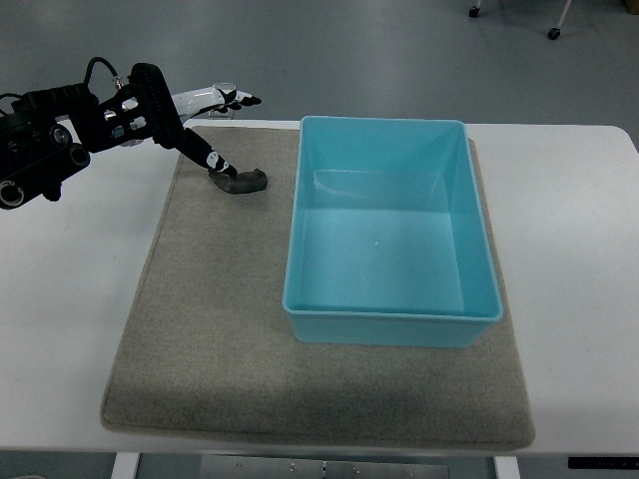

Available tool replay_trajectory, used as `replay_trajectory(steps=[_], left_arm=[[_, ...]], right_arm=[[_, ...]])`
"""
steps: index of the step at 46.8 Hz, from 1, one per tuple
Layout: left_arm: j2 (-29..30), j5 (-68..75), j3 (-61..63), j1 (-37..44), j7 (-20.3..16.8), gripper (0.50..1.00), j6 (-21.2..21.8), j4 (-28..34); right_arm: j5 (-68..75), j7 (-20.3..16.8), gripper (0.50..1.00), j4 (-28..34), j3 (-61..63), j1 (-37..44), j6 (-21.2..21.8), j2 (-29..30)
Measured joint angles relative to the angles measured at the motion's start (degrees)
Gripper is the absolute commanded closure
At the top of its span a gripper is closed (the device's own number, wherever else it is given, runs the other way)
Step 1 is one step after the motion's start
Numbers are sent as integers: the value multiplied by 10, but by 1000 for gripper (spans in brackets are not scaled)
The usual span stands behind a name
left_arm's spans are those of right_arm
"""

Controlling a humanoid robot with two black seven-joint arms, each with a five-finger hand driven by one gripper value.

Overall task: Place brown hippo in blue box with left hand
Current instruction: 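Reach the left hand down over the brown hippo, then close the left hand fingers around the brown hippo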

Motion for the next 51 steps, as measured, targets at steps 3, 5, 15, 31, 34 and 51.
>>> replay_trajectory(steps=[3, 5, 15, 31, 34, 51], left_arm=[[0, 1, 14, 0, 0, 514, 1, 2], [-1, 6, 21, 0, 0, 514, 3, 4], [-14, 60, 34, 7, 0, 514, 50, 7], [-27, 63, 70, 11, 1, 540, 95, 7], [-35, 63, 74, 11, 1, 596, 96, 7], [-39, 104, 75, 11, 3, 797, 96, 12]], right_arm=[[0, 0, 564, 0, 0, 0, 0, 0], [0, 0, 564, 0, 0, 0, 0, 0], [0, 0, 564, 0, 0, 0, 0, 0], [0, 0, 564, 0, 0, 0, 0, 0], [0, 0, 564, 0, 0, 0, 0, 0], [0, 0, 564, 0, 0, 0, 0, 0]])
